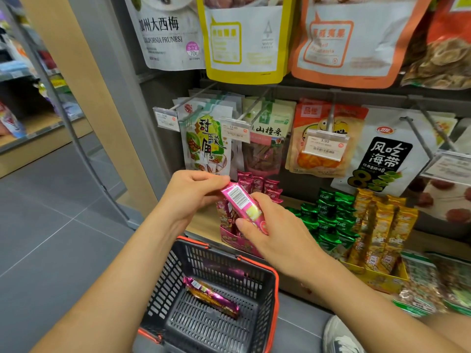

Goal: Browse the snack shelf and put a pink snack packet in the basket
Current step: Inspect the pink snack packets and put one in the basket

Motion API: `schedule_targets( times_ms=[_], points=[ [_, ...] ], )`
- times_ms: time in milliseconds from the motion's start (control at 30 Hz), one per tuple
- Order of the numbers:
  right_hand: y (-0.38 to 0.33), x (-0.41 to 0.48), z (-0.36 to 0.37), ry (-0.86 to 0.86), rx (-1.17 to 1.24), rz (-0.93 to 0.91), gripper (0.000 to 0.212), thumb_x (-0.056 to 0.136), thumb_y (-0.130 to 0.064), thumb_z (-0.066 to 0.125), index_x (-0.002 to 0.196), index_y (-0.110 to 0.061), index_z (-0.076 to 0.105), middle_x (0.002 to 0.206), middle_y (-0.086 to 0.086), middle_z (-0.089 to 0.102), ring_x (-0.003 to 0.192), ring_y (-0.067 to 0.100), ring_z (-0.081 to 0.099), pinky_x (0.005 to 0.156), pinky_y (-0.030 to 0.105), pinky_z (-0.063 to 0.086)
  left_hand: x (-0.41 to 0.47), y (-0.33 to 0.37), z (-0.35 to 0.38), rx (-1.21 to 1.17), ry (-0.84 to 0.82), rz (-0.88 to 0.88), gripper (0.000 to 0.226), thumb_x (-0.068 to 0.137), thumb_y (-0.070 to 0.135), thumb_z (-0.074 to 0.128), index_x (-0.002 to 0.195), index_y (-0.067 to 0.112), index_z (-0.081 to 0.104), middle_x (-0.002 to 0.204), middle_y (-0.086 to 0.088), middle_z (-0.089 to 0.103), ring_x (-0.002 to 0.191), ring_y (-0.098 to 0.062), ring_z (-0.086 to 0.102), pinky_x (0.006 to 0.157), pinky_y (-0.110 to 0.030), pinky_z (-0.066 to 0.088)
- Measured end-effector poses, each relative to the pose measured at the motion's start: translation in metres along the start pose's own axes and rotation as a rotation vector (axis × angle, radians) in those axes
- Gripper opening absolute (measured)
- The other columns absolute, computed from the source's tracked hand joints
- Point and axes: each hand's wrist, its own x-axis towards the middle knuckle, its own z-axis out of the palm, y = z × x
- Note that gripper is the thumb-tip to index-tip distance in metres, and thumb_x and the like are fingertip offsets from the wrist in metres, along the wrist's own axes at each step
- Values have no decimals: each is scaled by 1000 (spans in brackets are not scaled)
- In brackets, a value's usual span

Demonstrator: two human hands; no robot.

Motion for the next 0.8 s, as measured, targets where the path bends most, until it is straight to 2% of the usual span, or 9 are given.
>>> schedule_targets(
  times_ms=[100, 200, 333, 367, 433, 500, 567, 633, 800],
  points=[
    [3, 5, -9, -184, 172, 79, 41, 86, -59, 58, 114, -30, 49, 96, -10, 62, 79, 8, 62, 71, 32, 53, -1, 0, -4, -22, 1, 20, 23, 68, 33, 76, 72, 11, 78, 84, -10, 76, 85, -16, 73, 68, -19, 56],
    [6, 7, -18, -334, 348, 130, 38, 85, -51, 67, 111, -27, 54, 95, -5, 65, 79, 12, 64, 77, 38, 55, 3, 1, -10, -154, 52, 34, 18, 73, 25, 72, 64, 10, 76, 78, -9, 75, 78, -14, 73, 65, -19, 55],
    [4, 1, -20, -530, 773, 233, 36, 89, -34, 68, 121, -33, 51, 88, 3, 67, 64, 25, 67, 55, 35, 56, 11, -2, -27, -315, 209, 48, 20, 91, 13, 61, 76, 3, 70, 79, -9, 75, 78, -14, 72, 66, -20, 56],
    [3, 0, -19, -494, 755, 213, 35, 90, -34, 66, 122, -35, 52, 86, 0, 66, 64, 23, 66, 53, 34, 55, 12, -4, -30, -341, 242, 46, 19, 93, 13, 60, 80, 2, 69, 79, -7, 75, 78, -13, 71, 66, -20, 56],
    [4, 2, -14, -332, 581, 142, 34, 92, -35, 64, 124, -35, 54, 95, -7, 67, 75, 16, 65, 64, 36, 56, 14, -8, -34, -377, 275, 32, 18, 94, 16, 59, 84, 4, 67, 78, -5, 75, 78, -12, 71, 67, -21, 56],
    [4, 2, -10, -179, 443, 60, 35, 91, -34, 65, 125, -33, 57, 99, -9, 66, 76, 3, 62, 68, 26, 50, 15, -9, -33, -350, 237, -7, 19, 92, 25, 62, 88, 8, 67, 78, -4, 75, 78, -12, 72, 66, -21, 56],
    [3, -1, -7, -97, 277, -20, 39, 88, -34, 66, 126, -33, 56, 101, -12, 66, 81, 1, 60, 70, 21, 48, 13, -11, -31, -174, 130, -72, 34, 82, 46, 67, 97, 16, 67, 81, -1, 75, 76, -11, 72, 62, -20, 55],
    [1, -4, -4, -73, 152, -67, 44, 85, -36, 68, 126, -34, 54, 105, -10, 67, 88, 9, 61, 75, 26, 50, 12, -14, -26, 14, 46, -133, 48, 71, 55, 73, 108, 27, 62, 85, 0, 73, 65, -7, 68, 54, -19, 51],
    [-5, -4, -4, -72, 110, -158, 57, 83, -35, 71, 134, -32, 47, 116, -6, 64, 100, 13, 58, 85, 32, 49, 17, -17, -24, -46, 180, -122, 28, 85, 28, 73, 110, 25, 59, 83, -4, 69, 53, -5, 61, 45, -19, 46]
  ],
)
